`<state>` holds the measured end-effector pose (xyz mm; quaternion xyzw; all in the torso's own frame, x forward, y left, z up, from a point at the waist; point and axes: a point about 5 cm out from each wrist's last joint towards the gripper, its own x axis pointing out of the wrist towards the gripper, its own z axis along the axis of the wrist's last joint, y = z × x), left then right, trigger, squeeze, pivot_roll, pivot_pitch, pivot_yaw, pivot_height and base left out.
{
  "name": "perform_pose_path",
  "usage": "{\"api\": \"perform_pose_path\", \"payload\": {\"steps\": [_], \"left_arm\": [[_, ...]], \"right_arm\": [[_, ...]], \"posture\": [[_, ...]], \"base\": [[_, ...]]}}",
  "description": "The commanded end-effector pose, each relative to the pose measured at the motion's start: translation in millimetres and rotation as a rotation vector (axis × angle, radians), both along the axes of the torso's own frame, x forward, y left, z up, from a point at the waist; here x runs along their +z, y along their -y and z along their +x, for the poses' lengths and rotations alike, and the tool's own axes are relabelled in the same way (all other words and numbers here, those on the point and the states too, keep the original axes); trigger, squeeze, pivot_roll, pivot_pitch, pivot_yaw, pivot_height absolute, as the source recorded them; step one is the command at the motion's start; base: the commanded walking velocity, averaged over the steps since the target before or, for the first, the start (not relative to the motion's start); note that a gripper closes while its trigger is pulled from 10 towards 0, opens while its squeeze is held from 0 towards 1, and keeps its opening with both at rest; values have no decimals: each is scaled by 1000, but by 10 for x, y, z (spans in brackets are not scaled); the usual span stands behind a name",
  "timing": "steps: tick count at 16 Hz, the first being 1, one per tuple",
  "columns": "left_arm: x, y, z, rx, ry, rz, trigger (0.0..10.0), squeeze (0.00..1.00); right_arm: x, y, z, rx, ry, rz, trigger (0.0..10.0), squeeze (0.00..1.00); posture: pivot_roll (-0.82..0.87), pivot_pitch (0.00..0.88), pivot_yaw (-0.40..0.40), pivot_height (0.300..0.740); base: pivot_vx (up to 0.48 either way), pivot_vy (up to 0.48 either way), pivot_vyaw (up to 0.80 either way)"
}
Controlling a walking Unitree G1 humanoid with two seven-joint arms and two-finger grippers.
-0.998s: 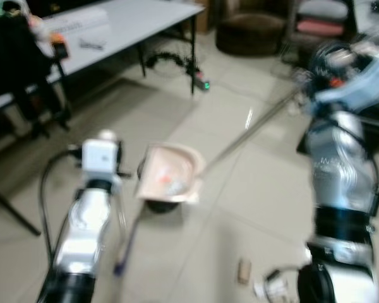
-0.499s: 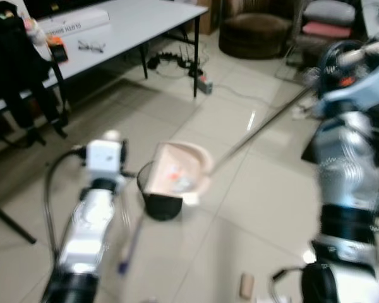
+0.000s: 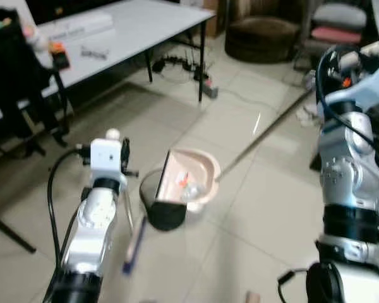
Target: Sweep floor
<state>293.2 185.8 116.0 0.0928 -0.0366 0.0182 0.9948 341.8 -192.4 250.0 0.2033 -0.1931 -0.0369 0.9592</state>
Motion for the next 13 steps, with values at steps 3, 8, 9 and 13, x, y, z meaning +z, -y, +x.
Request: {"api": "perform_pose_path", "payload": {"steps": [3,8,9,13], "left_arm": [[124,-15,28,1,54,27,10000,0],[120,-21,24,3,53,27,10000,0],[120,-22,25,4,53,28,10000,0],[85,-24,19,12,33,19,10000,0]], "right_arm": [[113,-44,-11,24,55,21,10000,0],[90,-71,1,25,53,4,10000,0],[88,-73,4,27,53,2,10000,0],[74,-88,18,10,48,-44,10000,0]], "posture": [[-58,0,16,740],[-57,0,16,740],[-54,0,13,740],[-53,0,12,740]], "base": [[429,0,0],[428,0,0],[428,0,0],[199,0,0]]}}
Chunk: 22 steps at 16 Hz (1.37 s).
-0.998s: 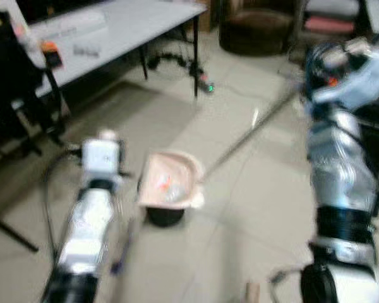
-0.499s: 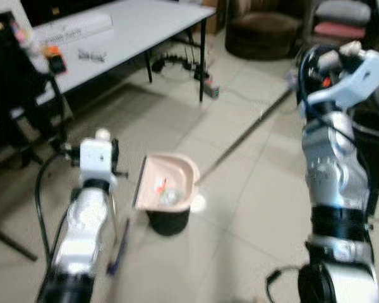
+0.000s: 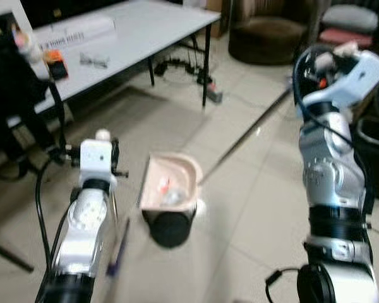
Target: Sweep floor
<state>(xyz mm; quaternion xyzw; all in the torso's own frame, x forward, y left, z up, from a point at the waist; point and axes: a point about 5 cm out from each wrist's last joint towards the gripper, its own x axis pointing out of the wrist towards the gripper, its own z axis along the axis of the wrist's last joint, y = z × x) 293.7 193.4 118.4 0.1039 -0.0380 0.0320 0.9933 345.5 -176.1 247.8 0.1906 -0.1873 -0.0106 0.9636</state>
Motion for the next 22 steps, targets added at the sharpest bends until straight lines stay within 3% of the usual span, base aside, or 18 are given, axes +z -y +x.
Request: {"api": "perform_pose_path", "payload": {"steps": [1,9,13,15,19,22], "left_arm": [[56,51,14,-15,25,0,10000,0],[56,58,27,-4,22,11,10000,0],[54,66,29,-1,22,11,10000,0],[49,75,31,-4,20,12,10000,0],[46,81,30,-5,20,17,10000,0],[40,94,33,-9,19,21,10000,0]], "right_arm": [[95,68,-18,-38,54,-14,10000,0],[122,-170,2,31,132,-123,10000,0],[155,-487,15,133,221,-310,10000,0],[112,-824,-80,257,313,-419,10000,0],[-6,-1149,-236,360,397,-523,10000,0],[-141,-1438,-435,482,494,-681,10000,0]], "posture": [[-53,0,12,740],[-55,0,18,740],[-56,0,17,740],[-55,0,18,740],[-55,0,17,740],[-51,0,12,740]], "base": [[0,0,0],[0,0,0],[0,0,0],[0,0,0],[0,0,0],[0,0,0]]}}
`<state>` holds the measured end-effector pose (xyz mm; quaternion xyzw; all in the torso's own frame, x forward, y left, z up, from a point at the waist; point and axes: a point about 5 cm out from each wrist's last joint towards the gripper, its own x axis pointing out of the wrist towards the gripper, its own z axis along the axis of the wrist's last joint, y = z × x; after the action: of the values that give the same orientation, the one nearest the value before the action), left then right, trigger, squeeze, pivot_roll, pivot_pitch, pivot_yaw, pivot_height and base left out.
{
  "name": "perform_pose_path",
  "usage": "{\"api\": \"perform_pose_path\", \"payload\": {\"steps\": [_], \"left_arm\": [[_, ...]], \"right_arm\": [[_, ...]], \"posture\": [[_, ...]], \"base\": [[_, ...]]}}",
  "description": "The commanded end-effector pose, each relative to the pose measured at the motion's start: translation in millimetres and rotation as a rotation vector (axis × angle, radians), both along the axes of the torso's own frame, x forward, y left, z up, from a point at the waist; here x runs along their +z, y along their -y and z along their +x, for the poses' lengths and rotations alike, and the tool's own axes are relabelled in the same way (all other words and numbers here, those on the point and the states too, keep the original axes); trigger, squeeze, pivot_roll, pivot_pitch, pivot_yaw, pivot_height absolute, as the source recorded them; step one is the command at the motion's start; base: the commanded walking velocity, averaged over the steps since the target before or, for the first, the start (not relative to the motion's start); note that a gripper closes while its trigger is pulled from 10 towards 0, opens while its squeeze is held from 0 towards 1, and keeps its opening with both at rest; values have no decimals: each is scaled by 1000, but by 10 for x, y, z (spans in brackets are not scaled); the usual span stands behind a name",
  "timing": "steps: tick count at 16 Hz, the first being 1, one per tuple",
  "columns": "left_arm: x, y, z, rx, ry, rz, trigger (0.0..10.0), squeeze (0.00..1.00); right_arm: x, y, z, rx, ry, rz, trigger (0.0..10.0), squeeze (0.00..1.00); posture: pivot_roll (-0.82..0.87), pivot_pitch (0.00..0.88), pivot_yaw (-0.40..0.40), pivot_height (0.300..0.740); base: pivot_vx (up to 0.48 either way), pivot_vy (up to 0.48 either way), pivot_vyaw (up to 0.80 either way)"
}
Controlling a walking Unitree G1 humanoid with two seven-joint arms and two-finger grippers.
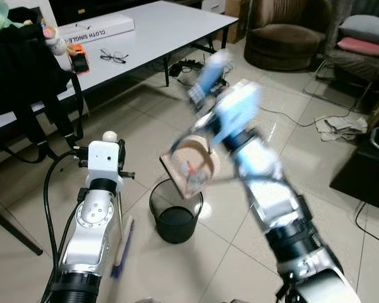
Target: Sweep floor
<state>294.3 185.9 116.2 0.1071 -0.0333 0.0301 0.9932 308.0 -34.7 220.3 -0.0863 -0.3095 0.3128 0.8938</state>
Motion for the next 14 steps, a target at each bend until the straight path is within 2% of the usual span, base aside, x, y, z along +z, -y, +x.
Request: {"api": "perform_pose_path", "payload": {"steps": [1,3,5,8,10,11,12,13,14], "left_arm": [[59,22,25,-7,29,16,10000,0],[57,26,21,-8,30,19,10000,0],[54,26,15,-8,31,22,10000,0],[48,29,4,-12,31,25,10000,0],[20,77,0,-61,10,28,10000,0],[-55,145,-16,-134,-40,48,10000,0],[-171,212,-65,-237,-100,107,10000,0],[-241,235,-106,-293,-132,135,10000,0],[-271,242,-136,-316,-147,137,10000,0]], "right_arm": [[96,-76,-102,52,121,-42,10000,0],[67,-121,-143,70,157,-88,10000,0],[76,-120,-155,59,183,-87,10000,0],[149,23,-79,-56,221,-41,10000,0],[245,281,46,-244,217,20,10000,0],[269,499,135,-379,180,61,10000,0],[236,846,237,-553,87,125,10000,0],[157,1088,301,-644,-18,156,10000,0],[109,1234,309,-690,-56,153,10000,0]], "posture": [[-50,0,11,740],[-49,0,7,740],[-48,0,5,740],[-50,0,5,740],[-49,0,4,740],[-49,0,4,740],[-57,0,7,740],[-59,0,8,740],[-63,0,9,740]], "base": [[0,0,0],[0,0,0],[0,0,0],[0,0,0],[0,0,0],[0,0,0],[0,0,0],[0,0,0],[0,0,0]]}}
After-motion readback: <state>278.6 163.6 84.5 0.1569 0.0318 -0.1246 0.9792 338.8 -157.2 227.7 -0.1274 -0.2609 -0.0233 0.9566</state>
